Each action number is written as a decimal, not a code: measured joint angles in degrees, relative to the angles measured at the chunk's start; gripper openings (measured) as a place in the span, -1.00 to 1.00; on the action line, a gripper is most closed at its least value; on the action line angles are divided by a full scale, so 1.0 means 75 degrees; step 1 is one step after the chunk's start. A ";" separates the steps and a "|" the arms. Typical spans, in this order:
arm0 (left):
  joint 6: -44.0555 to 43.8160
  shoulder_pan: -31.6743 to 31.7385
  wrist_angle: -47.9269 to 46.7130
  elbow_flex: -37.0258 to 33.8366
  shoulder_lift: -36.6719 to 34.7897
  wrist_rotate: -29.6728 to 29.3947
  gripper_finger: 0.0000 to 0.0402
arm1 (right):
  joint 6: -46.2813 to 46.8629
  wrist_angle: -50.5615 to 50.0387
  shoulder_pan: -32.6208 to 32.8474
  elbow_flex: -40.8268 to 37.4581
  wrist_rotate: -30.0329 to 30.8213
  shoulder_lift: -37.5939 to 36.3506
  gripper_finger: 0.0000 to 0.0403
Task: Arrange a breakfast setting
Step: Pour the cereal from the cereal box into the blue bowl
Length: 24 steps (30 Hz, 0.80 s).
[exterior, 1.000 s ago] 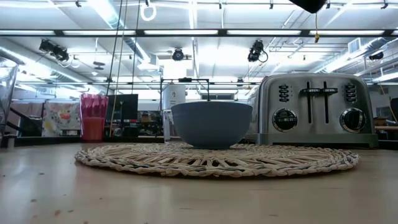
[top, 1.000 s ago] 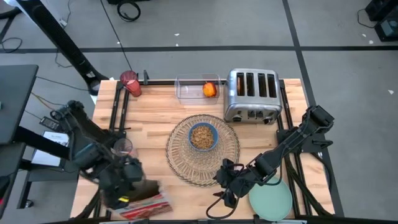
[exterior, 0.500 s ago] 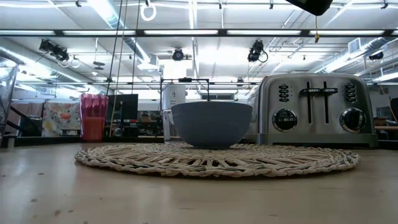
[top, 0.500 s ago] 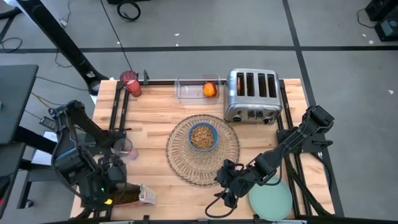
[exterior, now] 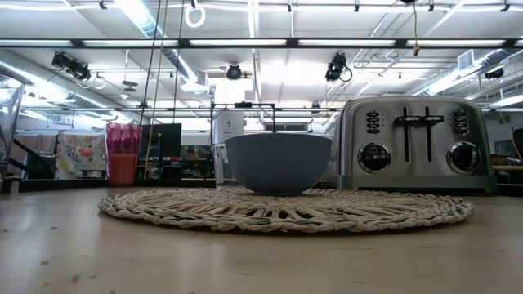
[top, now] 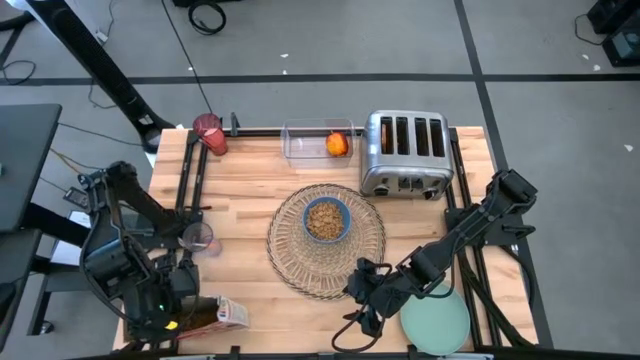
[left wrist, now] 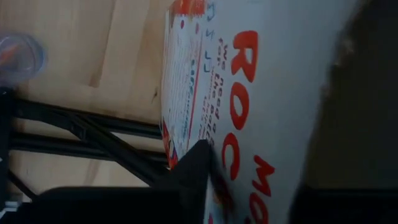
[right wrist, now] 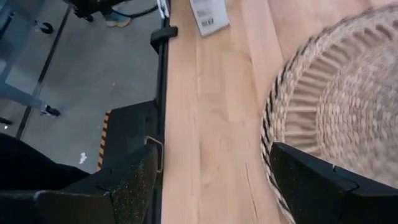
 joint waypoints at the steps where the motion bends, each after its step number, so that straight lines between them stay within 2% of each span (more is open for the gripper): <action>1: -0.0003 0.0000 0.0001 0.0000 0.0000 -0.0002 -0.60 | -0.0112 -0.0109 0.0000 0.0129 0.0022 -0.0001 0.56; 6: 0.0003 0.0003 -0.0012 0.0000 -0.0003 -0.0061 -0.33 | -0.0619 -0.1007 0.0000 0.0968 0.0196 -0.0015 0.56; 10: 0.0004 0.0041 0.0004 0.0000 -0.0012 -0.0169 -0.20 | -0.0965 -0.1383 0.0000 0.1526 0.0419 -0.0015 0.56; 15: 0.0000 0.0134 0.0376 0.0034 -0.0033 -0.0175 -0.16 | -0.1222 -0.1389 0.0000 0.1866 0.0627 -0.0027 0.56; 24: 0.0271 0.0383 0.0363 0.0793 -0.0061 -0.0207 -0.16 | -0.1350 -0.1397 0.0000 0.1932 0.0807 -0.0027 0.56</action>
